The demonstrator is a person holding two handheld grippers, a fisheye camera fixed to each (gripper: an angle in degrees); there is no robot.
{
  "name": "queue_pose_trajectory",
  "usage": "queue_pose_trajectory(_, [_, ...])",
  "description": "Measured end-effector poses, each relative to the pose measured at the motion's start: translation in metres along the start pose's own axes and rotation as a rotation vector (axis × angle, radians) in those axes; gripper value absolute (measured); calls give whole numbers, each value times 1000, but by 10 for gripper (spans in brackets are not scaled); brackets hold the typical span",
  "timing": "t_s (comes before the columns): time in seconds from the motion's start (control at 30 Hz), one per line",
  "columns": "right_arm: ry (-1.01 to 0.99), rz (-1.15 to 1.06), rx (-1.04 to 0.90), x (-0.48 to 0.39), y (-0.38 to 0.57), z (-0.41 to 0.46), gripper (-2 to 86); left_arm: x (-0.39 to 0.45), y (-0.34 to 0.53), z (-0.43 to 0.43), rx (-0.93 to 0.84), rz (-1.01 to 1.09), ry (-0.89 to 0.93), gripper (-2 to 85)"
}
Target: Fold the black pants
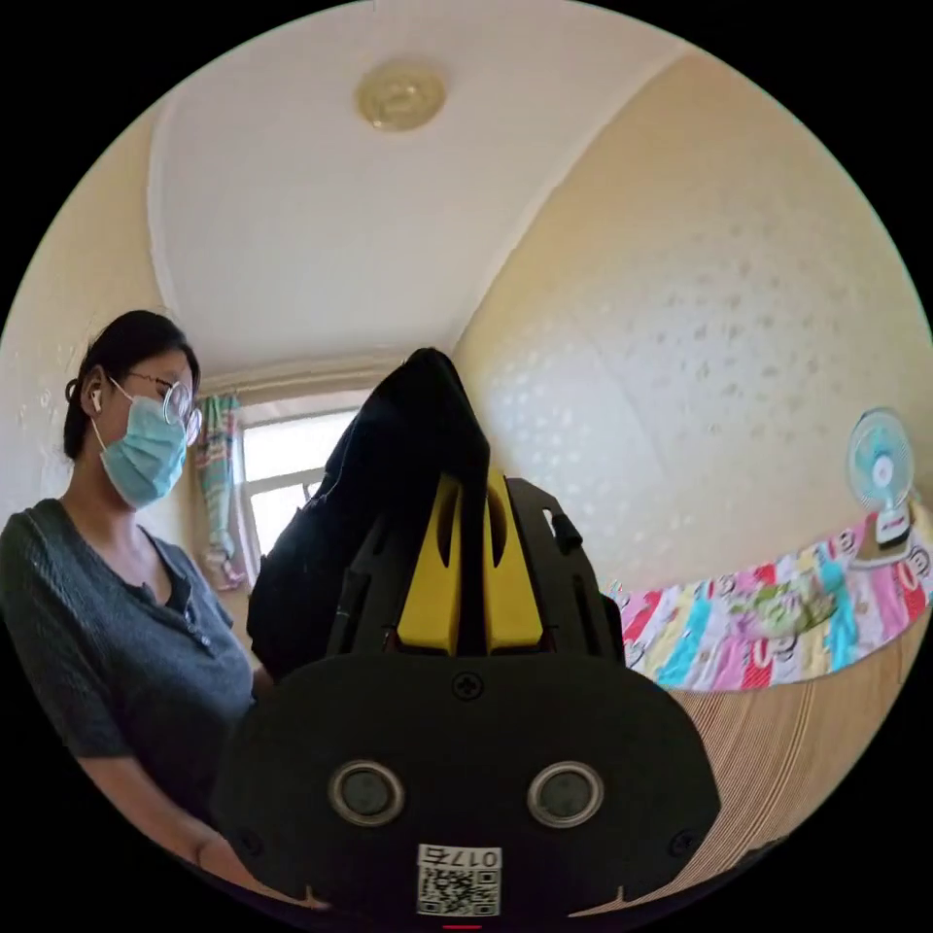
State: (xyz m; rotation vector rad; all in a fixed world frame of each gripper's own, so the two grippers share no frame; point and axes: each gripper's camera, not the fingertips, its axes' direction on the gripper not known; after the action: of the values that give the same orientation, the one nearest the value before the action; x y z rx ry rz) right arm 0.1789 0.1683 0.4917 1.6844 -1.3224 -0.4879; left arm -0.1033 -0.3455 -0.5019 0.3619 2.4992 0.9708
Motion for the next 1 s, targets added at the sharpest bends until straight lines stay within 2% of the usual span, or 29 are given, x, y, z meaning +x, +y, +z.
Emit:
queue_pose_trajectory(0.1, [-100,-184,121,-28,-50,13,22,-1,-23,15,-43,82,-6,45])
queue_pose_trajectory(0.17, [-162,-272,113,-41,-78,41,20,-2,-32,9,-1,94,-24,46])
queue_pose_trajectory(0.23, [-208,-341,52,-49,-109,96,20,-6,-34,-20,124,57,-70,46])
queue_pose_trajectory(0.37, [-333,-305,-145,-34,-127,216,26,-13,-12,-93,298,-45,-241,46])
queue_pose_trajectory(0.47, [-365,-158,-482,1,-95,343,36,-26,43,-169,449,-260,-407,46])
queue_pose_trajectory(0.53, [-333,-13,-800,42,-21,446,50,-37,112,-224,524,-497,-605,48])
queue_pose_trajectory(0.57, [-316,36,-882,54,5,469,55,-39,133,-237,533,-578,-664,49])
queue_pose_trajectory(0.63, [-197,279,-1236,103,126,534,81,-48,231,-285,568,-965,-852,57])
queue_pose_trajectory(0.7, [-82,400,-1447,129,219,544,99,-44,312,-314,620,-1202,-919,68])
queue_pose_trajectory(0.77, [92,410,-1657,142,306,529,107,-33,387,-336,667,-1395,-931,79])
queue_pose_trajectory(0.83, [124,449,-1880,151,403,476,119,-21,466,-357,687,-1629,-899,102])
queue_pose_trajectory(0.87, [96,503,-1901,155,420,459,119,-20,482,-361,694,-1676,-877,108])
queue_pose_trajectory(0.9, [38,658,-1902,165,447,421,108,-20,509,-368,709,-1747,-811,117])
queue_pose_trajectory(0.93, [-10,868,-1837,181,464,379,85,-24,529,-376,713,-1787,-746,123])
queue_pose_trajectory(0.97, [-36,980,-1774,189,468,358,75,-28,537,-380,707,-1805,-718,124])
queue_pose_trajectory(1.0, [-89,1187,-1588,206,470,312,55,-39,549,-389,675,-1837,-675,125])
